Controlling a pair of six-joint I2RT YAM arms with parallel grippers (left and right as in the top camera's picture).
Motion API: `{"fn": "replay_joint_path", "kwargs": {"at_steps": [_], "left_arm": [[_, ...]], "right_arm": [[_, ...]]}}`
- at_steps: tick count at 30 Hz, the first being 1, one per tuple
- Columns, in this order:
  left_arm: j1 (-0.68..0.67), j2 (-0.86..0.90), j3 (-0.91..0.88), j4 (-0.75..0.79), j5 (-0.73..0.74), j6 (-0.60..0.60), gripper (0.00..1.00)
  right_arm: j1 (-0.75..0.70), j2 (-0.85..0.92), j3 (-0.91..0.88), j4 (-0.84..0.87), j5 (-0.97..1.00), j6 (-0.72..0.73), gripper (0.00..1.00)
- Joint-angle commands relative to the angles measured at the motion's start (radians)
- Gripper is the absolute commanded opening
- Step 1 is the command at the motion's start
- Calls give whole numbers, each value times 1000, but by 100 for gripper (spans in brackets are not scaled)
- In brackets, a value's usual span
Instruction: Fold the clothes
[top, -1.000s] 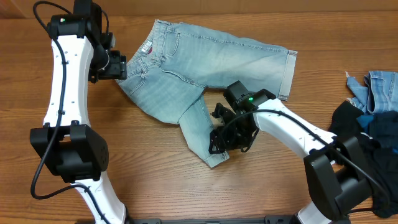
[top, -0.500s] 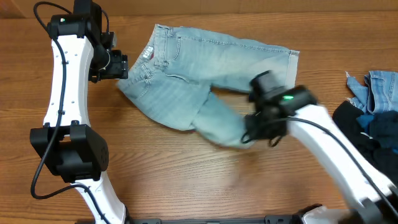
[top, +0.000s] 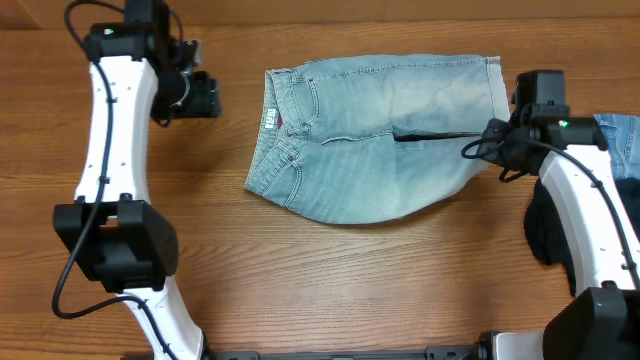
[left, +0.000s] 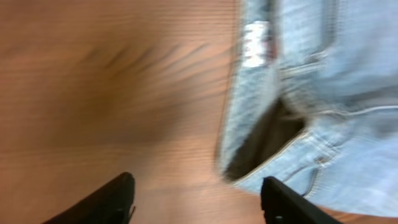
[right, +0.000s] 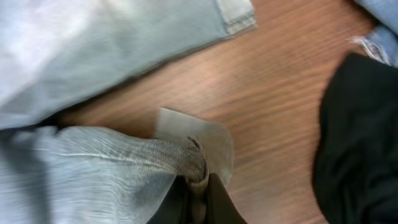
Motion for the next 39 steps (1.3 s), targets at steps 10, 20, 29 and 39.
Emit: {"fn": "replay_joint_path", "kwargs": {"at_steps": [10, 20, 29, 39], "left_arm": [[-180, 28, -447, 803, 160, -166, 72], [-178, 218, -446, 1078, 183, -230, 65], [-73, 218, -422, 1239, 116, -355, 4], [153, 218, -416, 1284, 143, -349, 4]], "right_arm": [[1, -9, 127, -104, -197, -105, 4], [1, -9, 127, -101, -189, -105, 4], [1, -9, 127, -120, -164, -105, 4], [0, -9, 126, -129, -42, -108, 14]]}}
